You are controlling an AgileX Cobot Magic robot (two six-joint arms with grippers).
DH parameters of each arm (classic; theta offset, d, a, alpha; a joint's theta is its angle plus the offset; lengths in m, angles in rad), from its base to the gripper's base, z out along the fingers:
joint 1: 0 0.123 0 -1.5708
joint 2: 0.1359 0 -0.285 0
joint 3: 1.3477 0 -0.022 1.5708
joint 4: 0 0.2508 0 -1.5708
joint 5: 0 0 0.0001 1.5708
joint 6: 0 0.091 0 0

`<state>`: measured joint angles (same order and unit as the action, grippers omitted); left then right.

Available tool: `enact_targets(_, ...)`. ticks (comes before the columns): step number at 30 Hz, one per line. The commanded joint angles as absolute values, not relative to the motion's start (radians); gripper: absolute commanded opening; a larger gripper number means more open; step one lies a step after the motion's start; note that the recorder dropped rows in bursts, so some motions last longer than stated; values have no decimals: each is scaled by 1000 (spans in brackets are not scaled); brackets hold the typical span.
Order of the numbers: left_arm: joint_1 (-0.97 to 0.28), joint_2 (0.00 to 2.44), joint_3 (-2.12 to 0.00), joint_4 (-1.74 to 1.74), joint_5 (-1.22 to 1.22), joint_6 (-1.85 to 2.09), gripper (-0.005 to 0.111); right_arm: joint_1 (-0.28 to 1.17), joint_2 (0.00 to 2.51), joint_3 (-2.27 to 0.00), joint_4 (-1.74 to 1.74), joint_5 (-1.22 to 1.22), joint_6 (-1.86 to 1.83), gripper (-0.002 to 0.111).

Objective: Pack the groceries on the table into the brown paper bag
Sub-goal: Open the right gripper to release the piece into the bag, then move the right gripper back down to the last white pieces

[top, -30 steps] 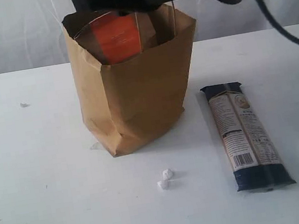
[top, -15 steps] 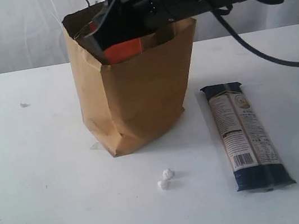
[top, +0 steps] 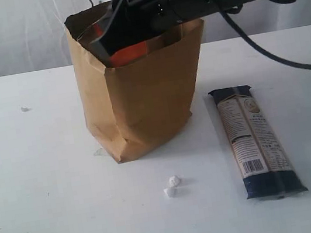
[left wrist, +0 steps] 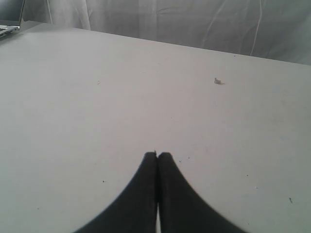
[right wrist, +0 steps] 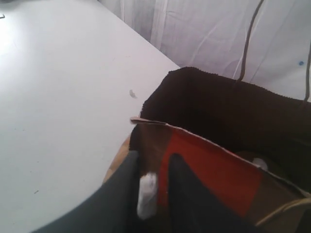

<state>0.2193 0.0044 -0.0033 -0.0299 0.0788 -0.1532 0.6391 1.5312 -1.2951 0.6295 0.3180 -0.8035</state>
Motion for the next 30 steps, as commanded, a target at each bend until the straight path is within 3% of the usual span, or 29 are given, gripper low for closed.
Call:
enact_targets(1,217,0,0,-27,76,-154,0,637,1528,-1302,630,315,-809,25)
enact_targets(7,217,0,0,-27,76,-154,0,637,1526,-1302,630,344,-809,25)
enact_targets(11,217,0,0,-27,76,-154,0,637,1497,-1302,630,496,-805,24)
enact_targets(15,217,0,0,-27,76,-154,0,637,1439,-1302,598,682,-805,12)
enact_targets(17,217,0,0,-27,76,-154,0,637,1420,-1302,472,748,-726,0)
enact_targets(23,217,0,0,-27,76,-154,0,638,1418,-1246,-19,913,-337,0)
enact_targets(30,217,0,0,-27,76,-154,0,638,1420,-1122,-197,904,-133,0)
